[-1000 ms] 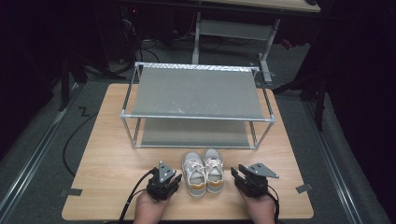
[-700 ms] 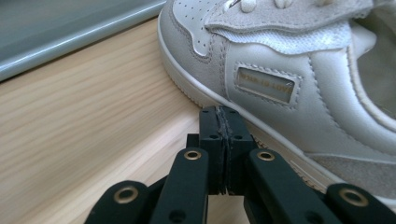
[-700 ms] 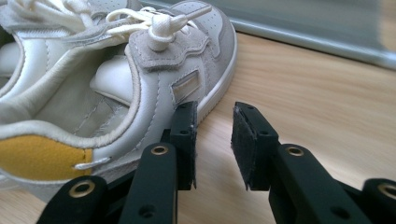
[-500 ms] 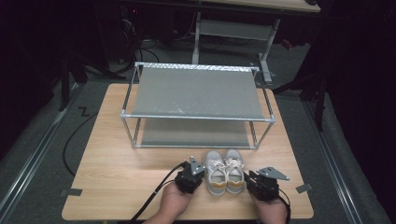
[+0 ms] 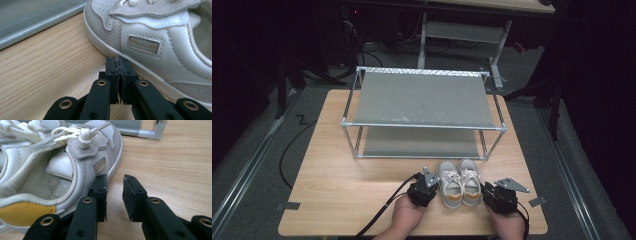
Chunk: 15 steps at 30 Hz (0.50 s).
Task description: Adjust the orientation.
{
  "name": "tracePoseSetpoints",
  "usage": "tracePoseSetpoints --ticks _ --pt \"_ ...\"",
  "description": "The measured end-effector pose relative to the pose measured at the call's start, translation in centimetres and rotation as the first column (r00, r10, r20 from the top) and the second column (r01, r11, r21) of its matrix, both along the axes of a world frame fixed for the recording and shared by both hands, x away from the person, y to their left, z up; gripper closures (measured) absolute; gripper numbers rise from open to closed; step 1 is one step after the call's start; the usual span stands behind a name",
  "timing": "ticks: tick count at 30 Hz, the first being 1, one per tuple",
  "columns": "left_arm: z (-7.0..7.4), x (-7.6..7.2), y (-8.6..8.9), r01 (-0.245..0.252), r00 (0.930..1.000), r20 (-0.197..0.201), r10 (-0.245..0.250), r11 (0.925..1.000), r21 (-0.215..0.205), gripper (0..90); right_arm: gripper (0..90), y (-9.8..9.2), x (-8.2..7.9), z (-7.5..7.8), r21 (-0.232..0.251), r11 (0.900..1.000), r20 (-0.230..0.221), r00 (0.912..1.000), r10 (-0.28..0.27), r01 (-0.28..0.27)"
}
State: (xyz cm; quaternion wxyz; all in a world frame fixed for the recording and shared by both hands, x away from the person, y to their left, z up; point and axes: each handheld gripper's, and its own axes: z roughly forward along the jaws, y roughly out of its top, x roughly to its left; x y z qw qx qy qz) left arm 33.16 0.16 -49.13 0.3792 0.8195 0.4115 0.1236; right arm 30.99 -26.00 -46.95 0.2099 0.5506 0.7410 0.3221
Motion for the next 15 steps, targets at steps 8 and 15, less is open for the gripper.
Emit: tracePoseSetpoints --ticks 8,15 --pt "-0.04 0.37 0.31 -0.015 0.9999 -0.001 0.015 0.9999 0.001 87.5 82.7 0.58 0.01 -0.09 0.013 1.000 -0.001 0.9999 0.016 -0.016" --pt "-0.13 0.32 0.78 -0.034 0.9994 0.003 0.034 0.9991 -0.024 80.9 74.4 0.34 0.21 0.00 0.007 1.000 -0.007 0.9998 0.021 -0.021"
